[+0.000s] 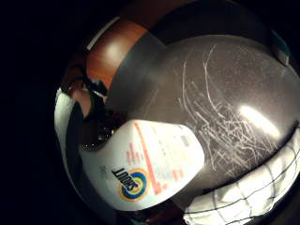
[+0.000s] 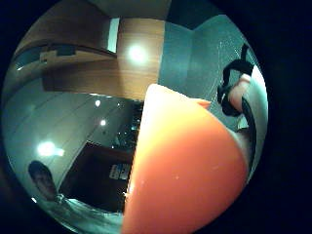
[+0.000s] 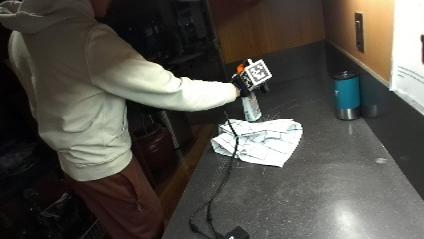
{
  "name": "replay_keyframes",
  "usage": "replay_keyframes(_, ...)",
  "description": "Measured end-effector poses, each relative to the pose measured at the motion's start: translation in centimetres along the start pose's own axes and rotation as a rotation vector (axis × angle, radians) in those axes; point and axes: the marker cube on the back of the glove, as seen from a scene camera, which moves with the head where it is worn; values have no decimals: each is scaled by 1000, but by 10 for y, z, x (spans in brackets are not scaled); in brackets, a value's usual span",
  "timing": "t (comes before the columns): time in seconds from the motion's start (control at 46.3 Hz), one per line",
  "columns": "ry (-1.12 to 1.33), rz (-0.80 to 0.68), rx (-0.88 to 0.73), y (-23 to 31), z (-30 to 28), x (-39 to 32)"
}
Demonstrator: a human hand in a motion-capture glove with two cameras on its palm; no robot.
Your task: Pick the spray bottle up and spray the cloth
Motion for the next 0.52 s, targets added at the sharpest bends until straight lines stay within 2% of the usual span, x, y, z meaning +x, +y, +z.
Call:
replay_keyframes(0.173,143,44,-219,24,-39,20)
replay_keyframes(0.237,196,37,-254,34,-55,26)
replay_keyframes(0.367,222,37,-206,64,-101,28)
replay_keyframes(0.518,226,22,-138,81,-119,10)
